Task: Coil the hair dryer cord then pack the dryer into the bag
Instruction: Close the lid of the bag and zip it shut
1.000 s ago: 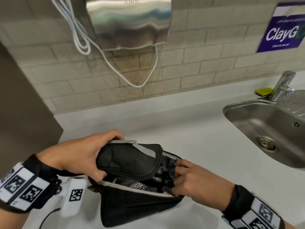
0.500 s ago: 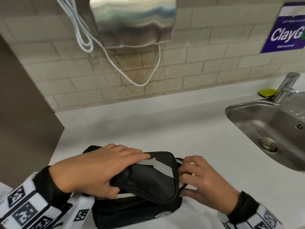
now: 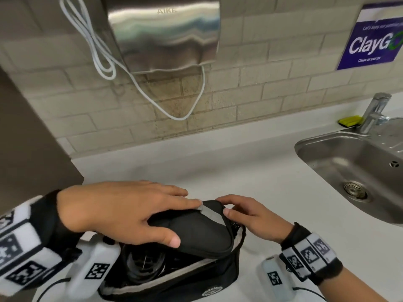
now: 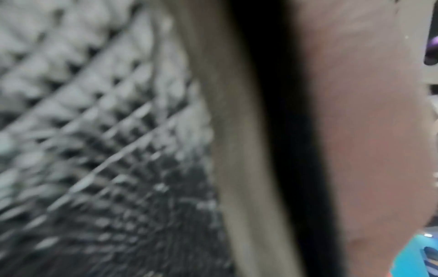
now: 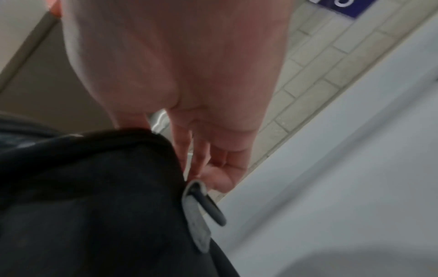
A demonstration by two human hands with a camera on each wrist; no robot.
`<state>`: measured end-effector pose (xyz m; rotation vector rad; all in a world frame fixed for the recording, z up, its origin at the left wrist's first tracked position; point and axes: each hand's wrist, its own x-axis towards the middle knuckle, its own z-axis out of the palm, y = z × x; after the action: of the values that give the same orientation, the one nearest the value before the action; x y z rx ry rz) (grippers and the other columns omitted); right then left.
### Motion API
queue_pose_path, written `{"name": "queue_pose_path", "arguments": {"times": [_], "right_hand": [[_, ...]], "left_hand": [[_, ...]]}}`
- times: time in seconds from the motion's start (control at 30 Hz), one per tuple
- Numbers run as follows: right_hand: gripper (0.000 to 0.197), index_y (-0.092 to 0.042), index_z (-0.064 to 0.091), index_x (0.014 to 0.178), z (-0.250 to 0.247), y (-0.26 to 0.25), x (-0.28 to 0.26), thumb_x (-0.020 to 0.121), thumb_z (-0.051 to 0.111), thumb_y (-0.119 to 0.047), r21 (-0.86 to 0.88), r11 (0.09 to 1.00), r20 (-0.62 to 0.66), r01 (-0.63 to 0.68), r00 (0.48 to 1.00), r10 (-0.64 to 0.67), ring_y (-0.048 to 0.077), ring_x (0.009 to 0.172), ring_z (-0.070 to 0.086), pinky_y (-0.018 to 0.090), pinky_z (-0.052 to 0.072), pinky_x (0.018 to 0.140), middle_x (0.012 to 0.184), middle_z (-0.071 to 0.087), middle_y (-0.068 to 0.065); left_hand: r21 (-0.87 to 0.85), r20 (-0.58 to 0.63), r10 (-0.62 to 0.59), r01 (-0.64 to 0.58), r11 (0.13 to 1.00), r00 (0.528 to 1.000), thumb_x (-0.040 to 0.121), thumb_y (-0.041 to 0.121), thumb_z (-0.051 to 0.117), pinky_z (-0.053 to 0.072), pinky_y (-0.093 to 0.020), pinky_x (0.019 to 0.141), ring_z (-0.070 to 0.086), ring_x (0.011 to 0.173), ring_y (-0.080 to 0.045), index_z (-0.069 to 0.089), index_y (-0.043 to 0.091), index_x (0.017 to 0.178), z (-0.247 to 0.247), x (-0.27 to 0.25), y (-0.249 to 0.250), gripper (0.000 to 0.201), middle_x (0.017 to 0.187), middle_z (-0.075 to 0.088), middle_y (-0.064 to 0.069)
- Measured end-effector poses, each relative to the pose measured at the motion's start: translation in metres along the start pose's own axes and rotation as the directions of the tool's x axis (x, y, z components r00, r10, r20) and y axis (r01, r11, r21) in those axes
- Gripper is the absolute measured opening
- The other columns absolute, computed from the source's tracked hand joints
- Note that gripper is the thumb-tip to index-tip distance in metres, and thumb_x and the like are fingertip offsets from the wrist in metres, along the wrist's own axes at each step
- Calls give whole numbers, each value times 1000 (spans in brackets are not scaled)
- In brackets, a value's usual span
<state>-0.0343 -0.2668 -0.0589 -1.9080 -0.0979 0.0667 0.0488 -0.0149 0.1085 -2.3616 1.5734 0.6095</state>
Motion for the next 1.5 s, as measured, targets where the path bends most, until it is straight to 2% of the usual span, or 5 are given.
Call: {"name": "queue_pose_path", "arguments": {"times": [0.2,0.5,1.23,1.4,1.5], "right_hand": [[30,-25,62,119,-6,0,6,90,62,-33,37,999,63,24,998,-27,26,95,65,54,50,92,115,68,3],[22,-29,62,117,1,18,2,95,58,-28,16,999,-23,43,999,-43,18,101,65,47,50,93,113,71,-5],[23,-27,63,115,5,15,-3,92,62,-26,55,996,-75,72,995,-68,31,92,68,59,50,82,106,73,0],[34,-30,64,111,11,10,-4,82,66,-47,70,996,-170,48,985,-35,25,91,68,46,55,77,101,72,-2],[46,-36,61,112,18,9,-3,74,70,-59,-63,997,-190,52,980,-63,12,95,66,33,56,80,108,70,-9]], "left_hand": [[-127,156,32,-12,992,987,80,73,55,39,-28,110,40,129,13,33,69,129,-25,-7,-9,54,140,34,42],[51,190,-83,74,996,978,73,56,73,-1,-34,120,-17,149,-9,-38,66,126,53,-10,16,123,154,-36,20],[391,-320,-37,167,905,947,58,19,85,56,-42,71,59,93,-31,55,21,104,87,-6,18,55,114,67,-9],[301,-3,-229,219,928,973,70,50,74,49,-42,97,57,124,-30,54,31,128,71,-22,25,64,144,53,-4],[152,17,-148,143,978,989,91,60,48,1,-34,117,-9,151,-15,2,56,147,59,-36,22,72,162,-17,14]]}}
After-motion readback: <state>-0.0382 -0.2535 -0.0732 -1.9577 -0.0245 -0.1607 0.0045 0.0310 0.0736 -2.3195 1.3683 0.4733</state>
